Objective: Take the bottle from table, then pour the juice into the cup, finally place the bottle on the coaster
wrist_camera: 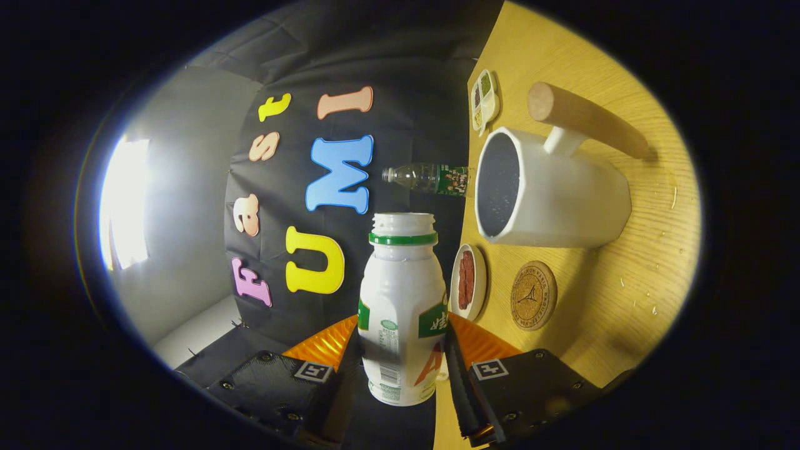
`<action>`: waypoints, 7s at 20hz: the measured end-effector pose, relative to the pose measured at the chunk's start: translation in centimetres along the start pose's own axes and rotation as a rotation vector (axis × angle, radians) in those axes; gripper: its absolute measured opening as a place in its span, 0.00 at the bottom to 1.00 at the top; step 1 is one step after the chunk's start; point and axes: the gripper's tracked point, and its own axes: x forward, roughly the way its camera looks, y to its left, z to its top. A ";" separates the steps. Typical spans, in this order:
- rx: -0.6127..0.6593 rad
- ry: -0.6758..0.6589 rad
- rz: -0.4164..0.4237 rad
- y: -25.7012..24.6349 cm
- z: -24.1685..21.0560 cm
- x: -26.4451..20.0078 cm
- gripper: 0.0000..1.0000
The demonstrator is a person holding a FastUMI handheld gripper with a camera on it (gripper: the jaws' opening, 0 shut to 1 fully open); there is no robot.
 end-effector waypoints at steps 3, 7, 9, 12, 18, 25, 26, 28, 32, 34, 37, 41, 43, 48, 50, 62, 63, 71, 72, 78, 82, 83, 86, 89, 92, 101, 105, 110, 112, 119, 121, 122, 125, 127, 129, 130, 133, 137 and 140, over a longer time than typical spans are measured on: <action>0.020 -0.002 0.000 0.1 0.0 0.0 0.66; 0.063 -0.006 0.022 0.5 0.0 0.2 0.66; 0.076 -0.008 0.018 0.3 0.0 0.2 0.66; 0.097 -0.009 0.023 0.3 -0.1 0.4 0.66; 0.131 -0.012 0.026 0.1 0.2 0.4 0.66; 0.167 -0.017 0.026 0.0 0.3 0.3 0.66; 0.167 -0.017 0.025 0.1 0.3 0.2 0.66; 0.174 -0.019 0.027 0.1 0.4 0.2 0.66; 0.183 -0.021 0.027 0.1 0.4 0.2 0.66; 0.182 -0.021 0.026 0.0 0.3 0.3 0.66; 0.187 -0.022 0.026 0.1 0.4 0.3 0.66; 0.194 -0.024 0.027 0.1 0.4 0.3 0.66; 0.202 -0.027 0.028 0.2 0.6 0.4 0.66; 0.211 -0.030 0.025 0.8 0.8 0.6 0.66; 0.221 -0.035 0.028 1.0 0.9 0.8 0.66; 0.275 -0.058 0.044 2.2 1.9 0.8 0.66; 0.278 -0.062 0.046 2.2 2.1 0.8 0.66; 0.303 -0.066 0.053 2.9 2.2 0.9 0.66; 0.305 -0.065 0.052 3.0 2.2 0.9 0.66; 0.330 -0.064 0.059 3.6 2.1 0.8 0.66; 0.346 -0.064 0.059 3.7 2.0 0.9 0.66; 0.355 -0.064 0.059 3.7 1.9 0.9 0.66; 0.373 -0.069 0.058 3.7 1.9 0.7 0.66; 0.378 -0.067 0.056 3.7 2.0 0.9 0.66; 0.394 -0.076 0.053 3.4 2.2 0.8 0.66; 0.438 -0.094 0.051 2.3 2.5 0.6 0.66; 0.453 -0.113 0.064 2.1 2.8 0.4 0.66; 0.486 -0.117 0.072 1.6 2.7 0.5 0.66; 0.491 -0.117 0.077 1.8 2.7 0.4 0.66; 0.533 -0.123 0.087 1.4 2.6 0.3 0.66; 0.535 -0.124 0.085 1.3 2.6 0.3 0.66; 0.536 -0.123 0.083 1.2 2.6 0.3 0.66; 0.539 -0.126 0.076 1.0 2.5 0.1 0.66; 0.540 -0.127 0.073 0.8 2.4 0.2 0.66; 0.542 -0.126 0.069 0.7 2.3 0.3 0.66; 0.543 -0.124 0.070 0.7 2.2 0.2 0.66; 0.525 -0.122 0.065 0.7 2.1 0.1 0.66; 0.487 -0.114 0.044 0.1 1.8 0.3 0.66; 0.447 -0.115 0.027 -0.3 1.8 0.1 0.66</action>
